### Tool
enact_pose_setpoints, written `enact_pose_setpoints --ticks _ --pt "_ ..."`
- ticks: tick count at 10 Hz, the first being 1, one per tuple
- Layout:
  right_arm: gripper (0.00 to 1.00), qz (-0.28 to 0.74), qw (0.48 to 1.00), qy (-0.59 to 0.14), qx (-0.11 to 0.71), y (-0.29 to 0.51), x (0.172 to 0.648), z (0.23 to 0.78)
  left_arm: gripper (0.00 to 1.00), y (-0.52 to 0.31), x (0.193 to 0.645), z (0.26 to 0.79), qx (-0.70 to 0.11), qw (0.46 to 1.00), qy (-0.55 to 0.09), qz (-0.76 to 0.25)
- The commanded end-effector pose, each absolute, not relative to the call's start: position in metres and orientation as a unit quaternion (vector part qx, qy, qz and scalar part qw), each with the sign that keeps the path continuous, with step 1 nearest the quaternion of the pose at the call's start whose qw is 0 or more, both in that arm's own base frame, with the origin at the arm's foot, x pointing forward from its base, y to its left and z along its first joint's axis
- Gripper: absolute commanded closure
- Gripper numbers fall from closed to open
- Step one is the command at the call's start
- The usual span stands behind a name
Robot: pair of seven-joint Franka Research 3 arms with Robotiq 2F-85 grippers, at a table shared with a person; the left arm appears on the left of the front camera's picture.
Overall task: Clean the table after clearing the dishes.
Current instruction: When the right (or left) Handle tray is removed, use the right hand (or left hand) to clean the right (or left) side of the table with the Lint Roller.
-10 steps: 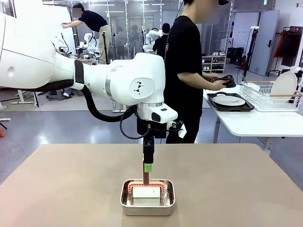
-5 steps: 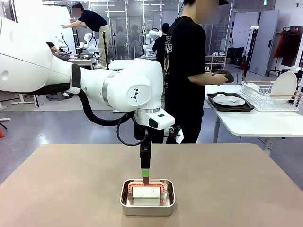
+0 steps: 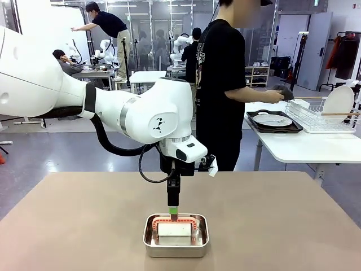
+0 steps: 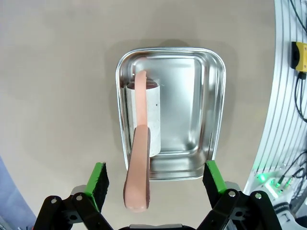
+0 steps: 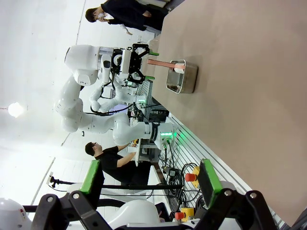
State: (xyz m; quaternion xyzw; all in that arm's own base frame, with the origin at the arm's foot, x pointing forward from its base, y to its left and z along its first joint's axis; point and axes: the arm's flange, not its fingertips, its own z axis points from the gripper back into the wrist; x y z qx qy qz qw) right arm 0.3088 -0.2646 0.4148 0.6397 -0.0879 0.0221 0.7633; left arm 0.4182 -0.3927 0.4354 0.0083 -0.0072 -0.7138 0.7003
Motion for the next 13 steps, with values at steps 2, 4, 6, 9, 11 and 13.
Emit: enact_pose_setpoints --ticks 2,4,6,9,11,13 --pt "0.00 0.022 0.764 -0.089 0.639 -0.2641 0.3072 0.4184 0.00 -0.3862 0.4101 0.4303 0.022 0.703 -0.025 -0.710" --pt "0.00 0.022 0.764 -0.089 0.639 -0.2641 0.3072 0.4184 0.00 -0.3859 0.4101 0.4300 0.023 0.703 -0.022 -0.711" --pt "0.00 0.022 0.764 -0.089 0.639 -0.2641 0.3072 0.4184 0.14 -0.3863 0.4103 0.4304 0.030 0.703 -0.025 -0.710" --pt "0.00 0.022 0.764 -0.089 0.639 -0.2641 0.3072 0.4184 0.43 -0.3869 0.4106 0.4328 0.037 0.703 -0.023 -0.710" --pt "0.00 0.022 0.764 -0.089 0.639 -0.2641 0.3072 0.4184 0.63 -0.3875 0.4102 0.4334 0.038 0.702 -0.025 -0.711" --pt "0.00 0.022 0.764 -0.089 0.639 -0.2641 0.3072 0.4184 0.82 -0.3875 0.4107 0.4341 0.039 0.703 -0.027 -0.710"
